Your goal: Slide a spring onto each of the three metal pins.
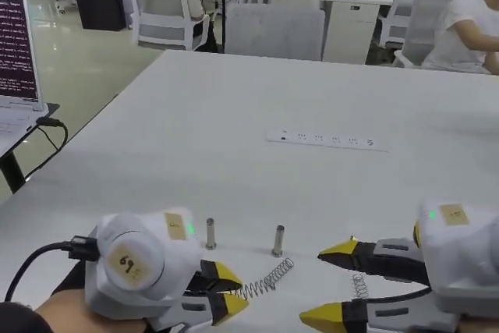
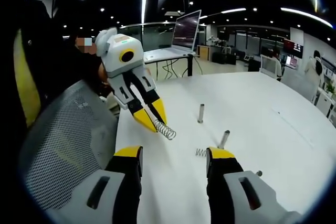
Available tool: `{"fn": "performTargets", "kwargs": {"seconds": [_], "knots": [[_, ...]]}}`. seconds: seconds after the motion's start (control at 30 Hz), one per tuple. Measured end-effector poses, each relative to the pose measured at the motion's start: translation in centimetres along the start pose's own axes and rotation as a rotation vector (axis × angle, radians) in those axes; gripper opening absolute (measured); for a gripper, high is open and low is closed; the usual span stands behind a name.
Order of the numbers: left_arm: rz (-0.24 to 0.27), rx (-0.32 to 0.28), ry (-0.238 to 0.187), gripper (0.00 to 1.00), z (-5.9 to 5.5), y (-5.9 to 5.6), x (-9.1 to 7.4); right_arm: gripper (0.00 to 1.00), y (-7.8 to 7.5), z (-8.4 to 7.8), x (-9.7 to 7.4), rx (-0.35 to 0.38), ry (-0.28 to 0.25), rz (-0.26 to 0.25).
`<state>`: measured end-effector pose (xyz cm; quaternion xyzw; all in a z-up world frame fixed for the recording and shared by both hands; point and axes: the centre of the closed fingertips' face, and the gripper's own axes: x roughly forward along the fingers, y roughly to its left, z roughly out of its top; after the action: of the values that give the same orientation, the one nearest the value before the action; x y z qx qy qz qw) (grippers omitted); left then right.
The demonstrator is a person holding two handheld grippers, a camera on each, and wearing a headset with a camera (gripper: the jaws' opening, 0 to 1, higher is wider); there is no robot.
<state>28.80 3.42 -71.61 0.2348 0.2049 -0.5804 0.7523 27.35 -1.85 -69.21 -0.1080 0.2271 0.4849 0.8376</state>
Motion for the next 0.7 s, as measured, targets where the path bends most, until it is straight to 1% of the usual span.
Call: {"fn": "performTargets", "kwargs": {"seconds": [0.13,0.37,0.53,0.7], "knots": [[-0.007,0.009,-0.006,0.02,0.3,-0.3,-0.1,0.46,0.4,0.3,0.2,-0.004,-0.005,0.015],[-0.013,0.016,-0.022,0.02,0.9,-0.8,-0.3,0.41,1.0,1.0,0.5,-0.005,-0.024,0.044],[-0.017,0.017,-0.032,0.02,1.1,-1.0,-0.3,0.37,1.3,1.1,0.7,-0.008,-0.027,0.06],[-0.033,0.034,-0.051,0.02,1.8,-1.6,-0.3,0.33,1.5,1.3,0.9,-0.005,-0.034,0.079]]}}
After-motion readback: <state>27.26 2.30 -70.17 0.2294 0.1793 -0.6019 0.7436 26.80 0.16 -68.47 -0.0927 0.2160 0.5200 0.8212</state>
